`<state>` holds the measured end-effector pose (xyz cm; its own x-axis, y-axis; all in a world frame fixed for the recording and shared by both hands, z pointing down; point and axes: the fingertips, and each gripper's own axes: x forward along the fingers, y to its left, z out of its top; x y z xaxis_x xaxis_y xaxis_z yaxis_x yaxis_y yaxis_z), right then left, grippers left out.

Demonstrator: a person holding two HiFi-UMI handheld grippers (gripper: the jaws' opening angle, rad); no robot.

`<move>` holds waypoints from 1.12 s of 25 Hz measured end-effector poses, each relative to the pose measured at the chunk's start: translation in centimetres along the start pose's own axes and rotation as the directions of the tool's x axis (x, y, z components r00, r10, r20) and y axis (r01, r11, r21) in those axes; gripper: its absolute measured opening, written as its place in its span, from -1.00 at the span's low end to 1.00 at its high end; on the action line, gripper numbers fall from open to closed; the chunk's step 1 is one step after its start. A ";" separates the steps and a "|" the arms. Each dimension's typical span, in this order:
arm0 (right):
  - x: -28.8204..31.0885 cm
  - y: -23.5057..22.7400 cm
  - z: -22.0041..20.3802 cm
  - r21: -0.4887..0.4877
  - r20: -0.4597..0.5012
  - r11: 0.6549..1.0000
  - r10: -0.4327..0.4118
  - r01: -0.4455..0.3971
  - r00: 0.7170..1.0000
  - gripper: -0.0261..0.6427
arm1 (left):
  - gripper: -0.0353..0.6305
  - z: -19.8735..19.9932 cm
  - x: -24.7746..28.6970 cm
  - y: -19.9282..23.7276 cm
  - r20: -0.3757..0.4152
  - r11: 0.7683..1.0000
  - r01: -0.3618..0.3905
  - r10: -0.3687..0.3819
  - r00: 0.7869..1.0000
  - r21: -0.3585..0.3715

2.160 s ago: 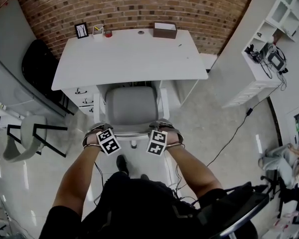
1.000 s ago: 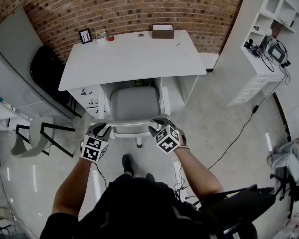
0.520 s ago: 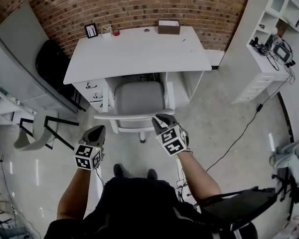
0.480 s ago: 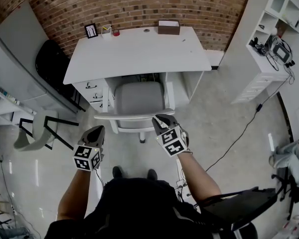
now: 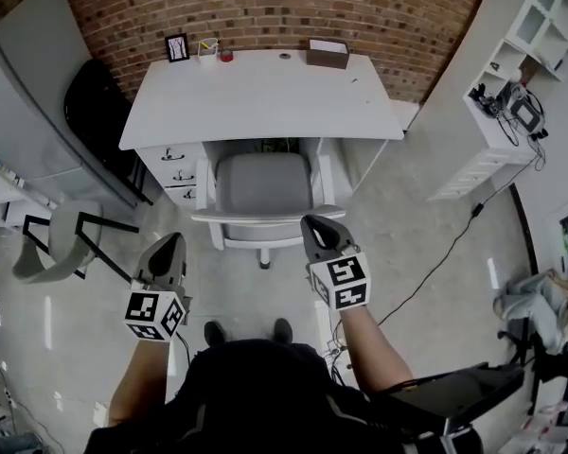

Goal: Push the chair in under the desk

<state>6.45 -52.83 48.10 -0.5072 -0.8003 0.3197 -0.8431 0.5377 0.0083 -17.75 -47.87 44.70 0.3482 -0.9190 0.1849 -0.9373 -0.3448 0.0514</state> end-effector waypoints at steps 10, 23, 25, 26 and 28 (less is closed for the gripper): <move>-1.5 6.0 6.3 0.047 0.142 0.992 -0.120 0.115 0.982 -0.90 | -0.87 3.6 -3.4 1.8 0.076 0.998 0.001 -0.006 0.997 0.063; -1.2 8.3 7.9 0.006 0.154 0.991 -0.136 0.137 0.979 -0.90 | -0.87 3.7 -3.8 3.1 0.089 0.999 0.029 -0.032 0.996 0.031; -1.2 8.5 8.2 0.004 0.162 0.991 -0.133 0.134 0.978 -0.89 | -0.87 3.8 -3.9 3.2 0.095 0.999 0.034 -0.035 0.995 0.011; -1.3 8.6 8.4 0.004 0.167 0.991 -0.131 0.132 0.977 -0.90 | -0.87 3.9 -4.0 3.2 0.097 0.999 0.040 -0.040 0.994 0.001; -1.4 8.8 8.9 -0.001 0.175 0.992 -0.125 0.127 0.977 -0.90 | -0.87 4.2 -4.0 3.0 0.099 0.999 0.053 -0.052 0.994 -0.001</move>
<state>-1.84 -49.31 39.24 -0.4210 -0.8953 0.1454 -0.9007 0.4316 0.0501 -21.86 -45.98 39.99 0.3966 -0.9142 0.0837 -0.9177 -0.3925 0.0622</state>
